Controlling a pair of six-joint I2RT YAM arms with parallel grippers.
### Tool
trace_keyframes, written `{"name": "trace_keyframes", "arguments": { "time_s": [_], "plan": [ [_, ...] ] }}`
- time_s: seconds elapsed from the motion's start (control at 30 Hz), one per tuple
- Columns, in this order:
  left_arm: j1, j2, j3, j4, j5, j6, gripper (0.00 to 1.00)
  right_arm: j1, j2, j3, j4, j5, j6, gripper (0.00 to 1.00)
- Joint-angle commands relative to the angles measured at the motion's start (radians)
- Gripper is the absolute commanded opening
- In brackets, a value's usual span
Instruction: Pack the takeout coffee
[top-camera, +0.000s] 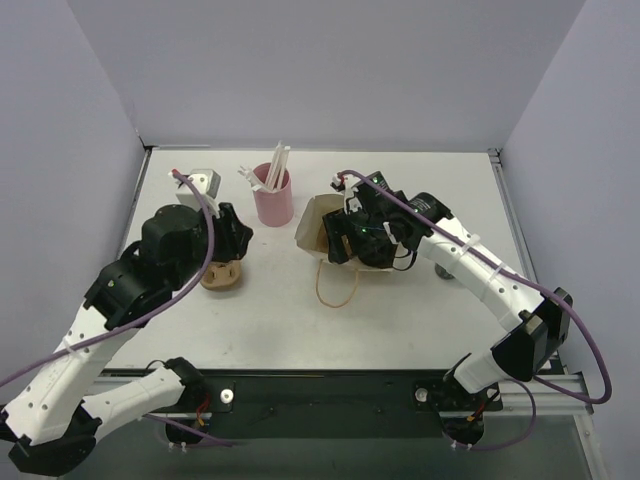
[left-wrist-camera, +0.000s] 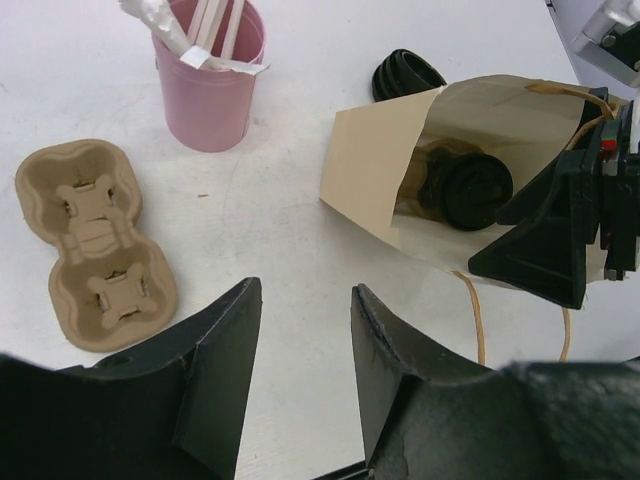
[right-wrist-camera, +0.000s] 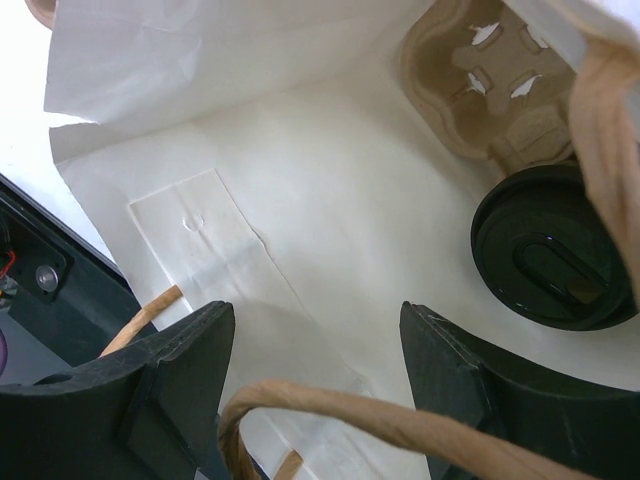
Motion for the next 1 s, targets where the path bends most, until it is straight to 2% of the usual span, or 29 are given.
{"name": "trace_keyframes", "arguments": {
  "time_s": [0.0,0.33,0.5,0.6,0.7,0.97],
  "plan": [
    [-0.003,0.072,-0.021,0.206,0.049,0.046,0.51,-0.020,-0.011,0.036,-0.027,-0.018,0.012,0.67],
    [-0.009,0.242,-0.030,0.425,0.207,0.023,0.51,-0.062,-0.030,0.011,-0.033,-0.061,0.005,0.67],
    [-0.015,0.292,-0.040,0.484,0.213,0.029,0.51,-0.080,-0.033,0.012,-0.035,-0.092,0.000,0.67],
    [-0.015,0.332,-0.032,0.501,0.227,0.038,0.48,-0.092,-0.033,0.022,-0.039,-0.112,-0.004,0.67],
    [-0.015,0.369,-0.017,0.518,0.242,0.038,0.39,-0.108,-0.033,0.032,-0.047,-0.139,-0.006,0.65],
    [-0.015,0.440,0.005,0.520,0.259,0.043,0.34,-0.137,-0.030,0.071,-0.055,-0.210,-0.004,0.61]
  ]
}}
